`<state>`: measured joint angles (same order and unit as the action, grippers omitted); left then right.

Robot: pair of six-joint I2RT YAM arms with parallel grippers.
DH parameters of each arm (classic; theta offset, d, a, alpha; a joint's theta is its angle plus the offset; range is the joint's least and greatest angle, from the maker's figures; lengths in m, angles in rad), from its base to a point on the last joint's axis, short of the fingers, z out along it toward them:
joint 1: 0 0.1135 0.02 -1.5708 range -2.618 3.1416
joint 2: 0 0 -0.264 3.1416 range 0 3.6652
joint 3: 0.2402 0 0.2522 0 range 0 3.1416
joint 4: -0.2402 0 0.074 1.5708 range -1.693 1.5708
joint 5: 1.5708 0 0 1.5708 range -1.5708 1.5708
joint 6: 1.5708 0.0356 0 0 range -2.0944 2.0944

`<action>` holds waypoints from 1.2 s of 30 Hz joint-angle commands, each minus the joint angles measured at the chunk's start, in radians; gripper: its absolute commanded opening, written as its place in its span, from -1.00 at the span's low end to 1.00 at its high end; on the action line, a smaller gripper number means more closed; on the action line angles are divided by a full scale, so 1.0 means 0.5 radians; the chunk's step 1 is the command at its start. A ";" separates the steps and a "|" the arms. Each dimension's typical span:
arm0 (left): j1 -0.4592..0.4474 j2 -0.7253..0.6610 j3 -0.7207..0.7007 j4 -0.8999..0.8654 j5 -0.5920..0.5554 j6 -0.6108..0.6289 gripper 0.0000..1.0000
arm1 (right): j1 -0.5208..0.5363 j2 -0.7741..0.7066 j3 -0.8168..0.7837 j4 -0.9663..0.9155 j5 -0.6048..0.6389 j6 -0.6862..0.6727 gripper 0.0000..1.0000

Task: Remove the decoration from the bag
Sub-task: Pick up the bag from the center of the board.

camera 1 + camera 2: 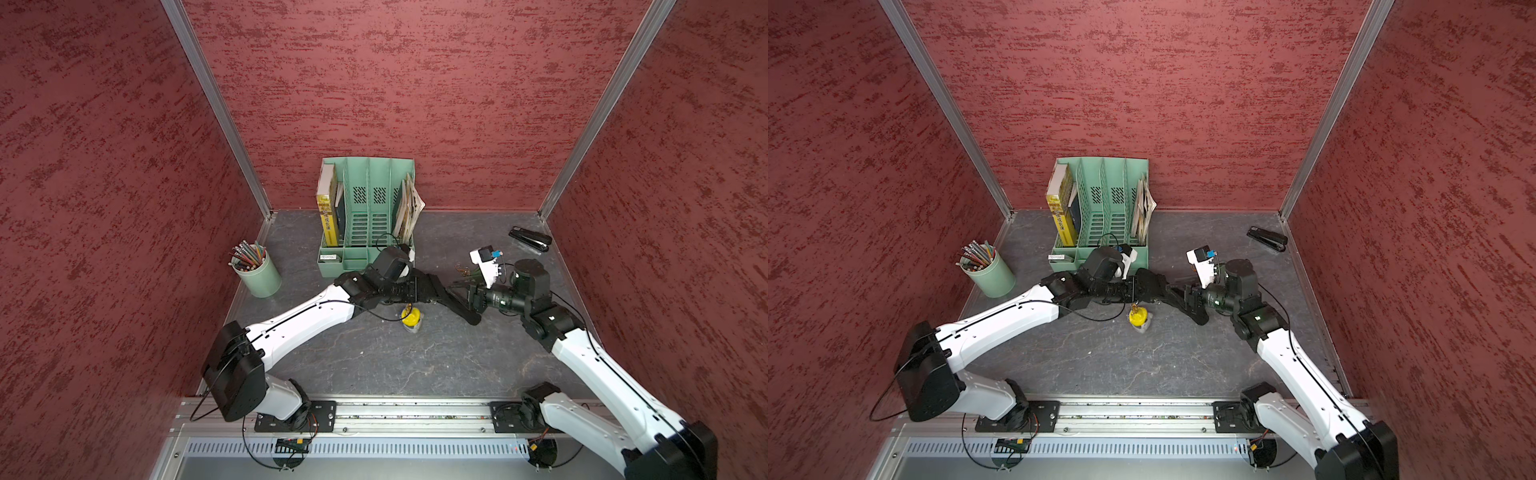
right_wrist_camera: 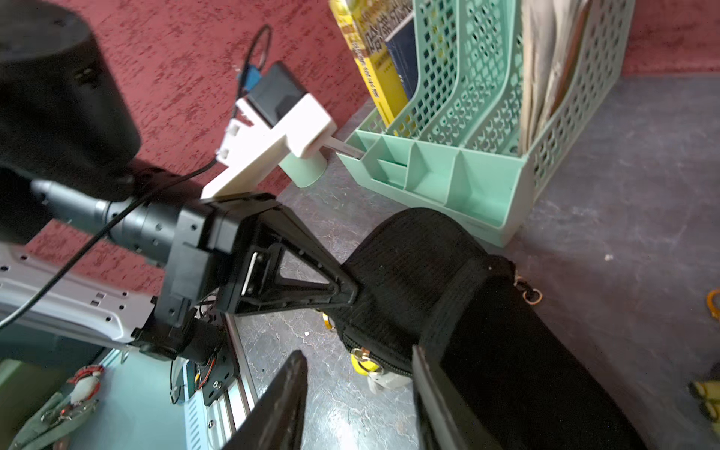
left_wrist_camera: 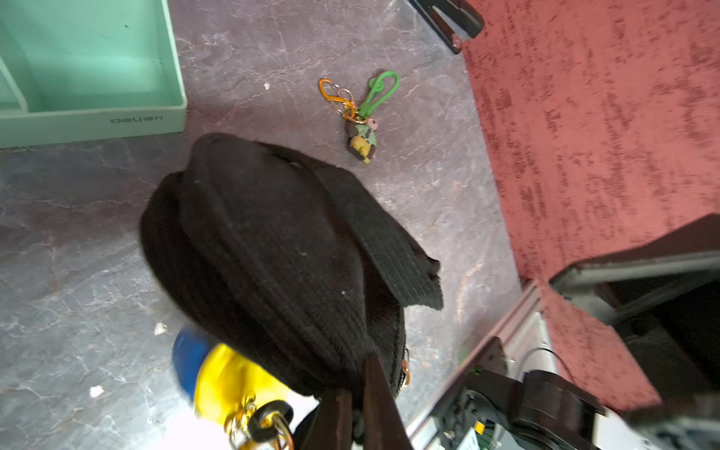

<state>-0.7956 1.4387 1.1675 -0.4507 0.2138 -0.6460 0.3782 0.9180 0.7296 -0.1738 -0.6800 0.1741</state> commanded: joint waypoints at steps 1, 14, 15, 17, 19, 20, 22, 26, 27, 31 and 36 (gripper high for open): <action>0.020 -0.067 0.107 -0.018 0.157 -0.094 -1.00 | 0.063 -0.100 -0.063 0.118 -0.158 -0.346 -0.02; 0.045 -0.144 0.224 -0.049 0.326 -0.132 -1.00 | 0.229 -0.229 -0.211 0.339 0.142 -1.062 0.20; 0.045 -0.148 0.221 -0.043 0.345 -0.141 -1.00 | 0.233 -0.225 -0.217 0.363 0.127 -1.072 0.24; 0.046 -0.148 0.213 -0.010 0.386 -0.173 -1.00 | 0.253 -0.197 -0.230 0.420 0.098 -1.081 0.30; 0.045 -0.150 0.196 0.035 0.434 -0.213 -1.00 | 0.275 -0.159 -0.233 0.440 0.060 -1.090 0.32; 0.042 -0.151 0.189 0.058 0.445 -0.228 -1.00 | 0.291 -0.133 -0.228 0.437 0.035 -1.097 0.33; 0.037 -0.158 0.182 0.081 0.444 -0.247 -1.00 | 0.322 -0.091 -0.224 0.438 0.024 -1.102 0.33; 0.027 -0.178 0.174 0.113 0.444 -0.274 -1.00 | 0.366 -0.022 -0.200 0.409 -0.040 -1.060 0.33; 0.027 -0.187 0.172 0.119 0.441 -0.278 -1.00 | 0.373 -0.007 -0.191 0.405 -0.040 -1.043 0.33; 0.025 -0.219 0.191 0.123 0.437 -0.271 -1.00 | 0.407 0.039 -0.183 0.467 0.133 -0.972 0.27; 0.021 -0.250 0.194 0.114 0.440 -0.269 -1.00 | 0.414 0.098 -0.082 0.395 0.349 -0.915 -0.32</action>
<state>-0.7799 1.3525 1.2491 -0.4561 0.4137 -0.7776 0.5735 0.9550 0.6491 0.0475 -0.5896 -0.3199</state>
